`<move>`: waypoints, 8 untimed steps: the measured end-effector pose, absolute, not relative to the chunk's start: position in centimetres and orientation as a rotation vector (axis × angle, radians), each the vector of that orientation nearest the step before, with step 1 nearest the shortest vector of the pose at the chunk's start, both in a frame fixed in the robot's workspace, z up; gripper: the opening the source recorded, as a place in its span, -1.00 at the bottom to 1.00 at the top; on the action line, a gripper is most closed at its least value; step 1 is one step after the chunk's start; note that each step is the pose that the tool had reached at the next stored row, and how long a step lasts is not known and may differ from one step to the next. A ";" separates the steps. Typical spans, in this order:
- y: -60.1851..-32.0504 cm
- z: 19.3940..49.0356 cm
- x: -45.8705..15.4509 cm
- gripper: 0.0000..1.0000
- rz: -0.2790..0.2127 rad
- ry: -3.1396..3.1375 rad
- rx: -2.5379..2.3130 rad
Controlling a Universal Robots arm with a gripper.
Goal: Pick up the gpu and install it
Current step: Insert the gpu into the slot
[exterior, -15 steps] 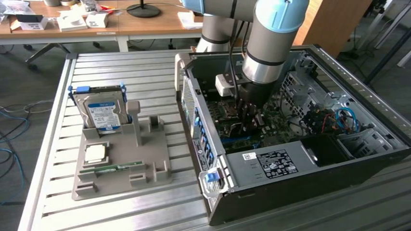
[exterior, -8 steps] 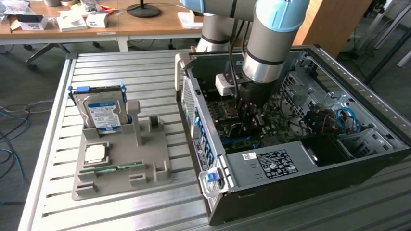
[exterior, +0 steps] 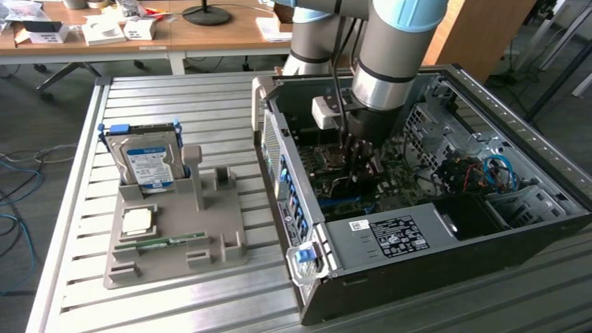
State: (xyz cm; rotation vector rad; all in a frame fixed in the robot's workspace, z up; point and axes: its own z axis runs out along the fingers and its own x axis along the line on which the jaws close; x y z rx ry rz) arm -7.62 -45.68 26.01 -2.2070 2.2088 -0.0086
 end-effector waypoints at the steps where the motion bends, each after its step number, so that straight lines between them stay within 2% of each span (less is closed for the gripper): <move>1: -45.7 26.3 -7.6 -0.34 -0.008 2.208 -2.207; 8: -45.7 29.0 -7.6 -0.34 -0.005 2.207 -2.205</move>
